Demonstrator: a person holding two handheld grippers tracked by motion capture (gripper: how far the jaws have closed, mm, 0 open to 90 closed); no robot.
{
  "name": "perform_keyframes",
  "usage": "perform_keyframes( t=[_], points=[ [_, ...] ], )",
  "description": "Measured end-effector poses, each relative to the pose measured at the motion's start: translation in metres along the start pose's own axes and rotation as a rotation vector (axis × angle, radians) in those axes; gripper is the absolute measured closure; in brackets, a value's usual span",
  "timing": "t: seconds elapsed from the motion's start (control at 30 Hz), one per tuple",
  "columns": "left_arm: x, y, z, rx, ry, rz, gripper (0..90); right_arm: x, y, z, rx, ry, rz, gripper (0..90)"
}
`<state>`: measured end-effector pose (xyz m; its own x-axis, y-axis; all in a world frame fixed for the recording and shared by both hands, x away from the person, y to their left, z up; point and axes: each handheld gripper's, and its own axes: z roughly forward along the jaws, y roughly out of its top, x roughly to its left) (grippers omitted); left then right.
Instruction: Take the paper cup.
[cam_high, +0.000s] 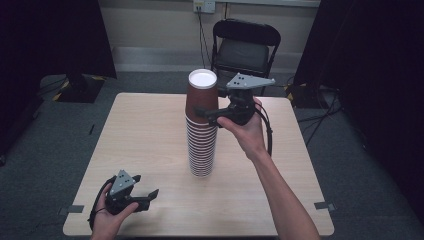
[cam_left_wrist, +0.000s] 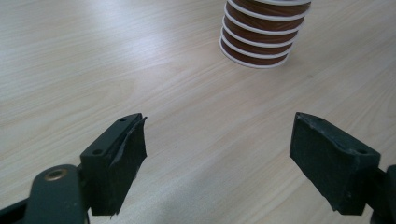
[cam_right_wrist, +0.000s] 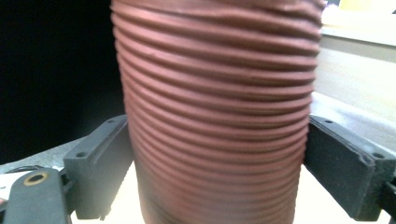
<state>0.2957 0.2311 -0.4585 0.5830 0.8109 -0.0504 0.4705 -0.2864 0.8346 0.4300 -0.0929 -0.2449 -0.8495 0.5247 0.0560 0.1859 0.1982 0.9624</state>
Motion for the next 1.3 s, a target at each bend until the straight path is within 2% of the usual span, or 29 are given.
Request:
perform_keyframes(
  t=[0.33,0.43,0.57,0.7,1.0,1.17,1.3],
  points=[
    [-0.001,0.0,0.001,0.005,-0.004,0.006,18.3,-0.002,-0.002,0.013,0.024,0.009,0.0,9.1],
    [-0.001,0.001,0.003,0.009,-0.006,0.009,18.3,-0.004,-0.002,0.02,0.027,0.023,0.017,9.2],
    [-0.001,0.0,0.001,0.003,-0.008,0.009,18.4,0.0,-0.002,0.027,0.053,-0.005,-0.01,9.2],
    [0.001,0.0,0.002,0.007,-0.008,-0.002,18.4,0.001,-0.004,0.026,0.045,-0.01,-0.018,9.3],
    [0.0,0.001,0.002,0.01,-0.005,0.01,18.4,0.001,-0.006,0.025,0.027,-0.008,-0.024,10.2],
    [0.0,0.0,0.001,0.005,-0.007,0.003,18.4,0.0,-0.004,0.023,-0.01,0.001,-0.015,10.7],
    [0.0,0.0,0.002,0.006,-0.007,0.003,18.4,0.0,-0.001,0.021,-0.018,0.0,-0.017,10.9]
  ],
)
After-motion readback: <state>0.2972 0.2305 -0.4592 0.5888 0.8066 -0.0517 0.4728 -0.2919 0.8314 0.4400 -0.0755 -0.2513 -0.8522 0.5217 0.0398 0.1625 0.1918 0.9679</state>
